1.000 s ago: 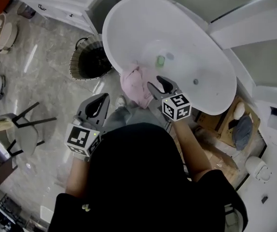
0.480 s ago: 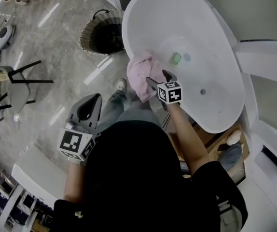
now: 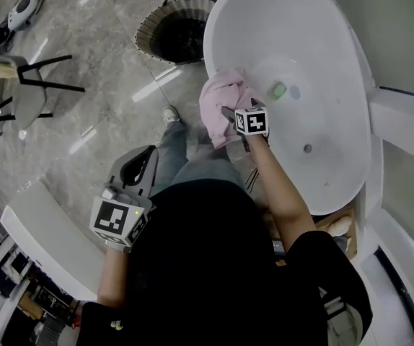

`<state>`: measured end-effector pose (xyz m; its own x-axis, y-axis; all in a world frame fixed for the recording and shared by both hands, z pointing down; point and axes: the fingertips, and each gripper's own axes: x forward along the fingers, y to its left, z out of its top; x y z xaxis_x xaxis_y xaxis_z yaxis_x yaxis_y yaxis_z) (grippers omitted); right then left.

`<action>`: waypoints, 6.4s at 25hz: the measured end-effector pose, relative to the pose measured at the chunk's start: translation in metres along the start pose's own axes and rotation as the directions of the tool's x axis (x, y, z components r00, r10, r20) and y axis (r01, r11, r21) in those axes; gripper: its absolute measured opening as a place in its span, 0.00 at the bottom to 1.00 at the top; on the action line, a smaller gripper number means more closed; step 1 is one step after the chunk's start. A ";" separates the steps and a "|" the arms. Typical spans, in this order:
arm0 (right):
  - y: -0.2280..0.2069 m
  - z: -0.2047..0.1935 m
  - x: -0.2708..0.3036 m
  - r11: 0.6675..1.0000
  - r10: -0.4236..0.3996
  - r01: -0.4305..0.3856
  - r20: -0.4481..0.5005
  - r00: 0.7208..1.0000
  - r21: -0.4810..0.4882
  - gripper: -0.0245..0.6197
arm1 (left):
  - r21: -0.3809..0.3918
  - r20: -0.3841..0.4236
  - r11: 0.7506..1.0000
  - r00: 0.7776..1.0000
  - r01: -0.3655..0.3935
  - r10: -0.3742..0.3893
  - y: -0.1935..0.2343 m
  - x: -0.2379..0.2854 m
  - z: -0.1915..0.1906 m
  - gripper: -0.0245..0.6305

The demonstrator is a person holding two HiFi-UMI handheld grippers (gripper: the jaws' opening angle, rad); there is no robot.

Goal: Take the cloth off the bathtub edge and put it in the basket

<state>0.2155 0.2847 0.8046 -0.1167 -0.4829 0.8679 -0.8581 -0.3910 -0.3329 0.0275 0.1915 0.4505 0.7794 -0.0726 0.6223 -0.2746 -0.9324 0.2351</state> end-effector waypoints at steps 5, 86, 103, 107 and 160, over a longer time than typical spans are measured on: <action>0.001 -0.013 0.032 0.999 0.023 -0.020 -0.084 0.996 0.029 0.85 | -0.015 0.001 0.999 0.999 -0.034 0.034 0.007 -0.009 -0.016 0.06; 0.414 0.386 -0.189 0.939 0.331 -0.242 0.453 0.828 -0.243 0.19 | -0.156 0.347 0.981 0.924 -0.114 0.163 0.323 -0.180 0.051 0.06; 0.409 0.490 -0.127 0.875 0.460 -0.345 0.364 0.810 -0.340 0.19 | -0.244 0.324 0.936 0.888 -0.254 0.325 0.367 -0.142 0.101 0.06; 0.378 0.494 -0.098 0.880 0.450 -0.349 0.333 0.829 -0.322 0.19 | -0.244 0.297 0.931 0.893 -0.271 0.338 0.366 -0.125 0.110 0.06; 0.146 0.282 0.435 0.959 -0.004 -0.106 -0.386 0.922 -0.264 0.22 | -0.529 -0.205 0.752 0.919 -0.394 0.338 0.406 0.035 -0.067 0.06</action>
<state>0.1810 -0.2036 1.0300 -0.2974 -0.1411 0.9443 -0.9422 -0.1165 -0.3142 -0.0944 -0.1653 0.6180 0.5078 -0.3093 0.8040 -0.8114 -0.4851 0.3259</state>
